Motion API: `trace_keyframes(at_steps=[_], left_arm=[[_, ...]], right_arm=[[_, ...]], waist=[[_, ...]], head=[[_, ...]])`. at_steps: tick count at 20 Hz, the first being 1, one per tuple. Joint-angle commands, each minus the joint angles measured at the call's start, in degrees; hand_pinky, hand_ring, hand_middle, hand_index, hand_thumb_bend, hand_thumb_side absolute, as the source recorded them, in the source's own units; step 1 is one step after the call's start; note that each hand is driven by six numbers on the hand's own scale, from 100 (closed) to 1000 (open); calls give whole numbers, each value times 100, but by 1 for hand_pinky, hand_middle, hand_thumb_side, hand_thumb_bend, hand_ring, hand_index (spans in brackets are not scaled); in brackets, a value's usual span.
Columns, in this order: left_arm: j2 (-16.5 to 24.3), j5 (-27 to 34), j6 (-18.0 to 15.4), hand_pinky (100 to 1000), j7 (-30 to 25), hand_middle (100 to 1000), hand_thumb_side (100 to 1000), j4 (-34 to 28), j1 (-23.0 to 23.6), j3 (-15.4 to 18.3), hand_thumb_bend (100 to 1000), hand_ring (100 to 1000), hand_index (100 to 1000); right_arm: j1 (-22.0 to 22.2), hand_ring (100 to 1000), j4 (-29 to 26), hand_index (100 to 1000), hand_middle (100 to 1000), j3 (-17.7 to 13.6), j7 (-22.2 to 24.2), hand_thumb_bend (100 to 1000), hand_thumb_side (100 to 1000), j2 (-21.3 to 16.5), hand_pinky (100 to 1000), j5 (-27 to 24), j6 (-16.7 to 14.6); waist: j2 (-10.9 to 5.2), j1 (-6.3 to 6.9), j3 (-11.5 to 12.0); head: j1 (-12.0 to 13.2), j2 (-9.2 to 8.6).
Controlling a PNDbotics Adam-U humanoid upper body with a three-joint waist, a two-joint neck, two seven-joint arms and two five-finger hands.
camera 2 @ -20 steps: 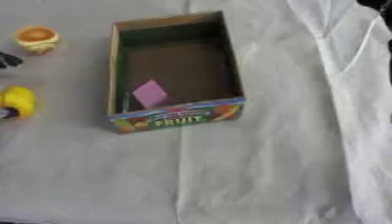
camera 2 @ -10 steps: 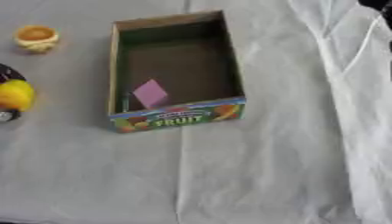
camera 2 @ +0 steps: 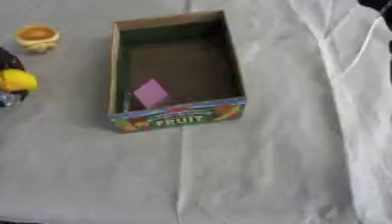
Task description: Pick up objects on the table and place them in the box.
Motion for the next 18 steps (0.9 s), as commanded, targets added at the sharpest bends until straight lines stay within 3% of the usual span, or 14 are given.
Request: trace_keyframes(at_steps=[1, 9, 18], left_arm=[[-81, 200, -65, 574, 120, 498, 100, -543, -483, 16, 152, 566, 621], [-1481, 141, -324, 576, -165, 494, 100, -573, -1829, -423, 100, 565, 626], [-3026, -1009, -771, 604, -66, 519, 100, 97, -2157, -802, 181, 591, 658]], right_arm=[[-67, 744, -118, 752, 746, -89, -22, 100, 775, -125, 822, -31, -21], [-104, 742, -118, 752, 744, -75, -5, 100, 769, -110, 822, -75, -22], [-238, 741, -118, 752, 743, -103, -29, 100, 756, -70, 821, -137, -68]], waist=[[-177, -7, 28], [-248, -35, 51], [-240, -67, 8]], head=[[-38, 36], [-75, 19], [24, -85]])
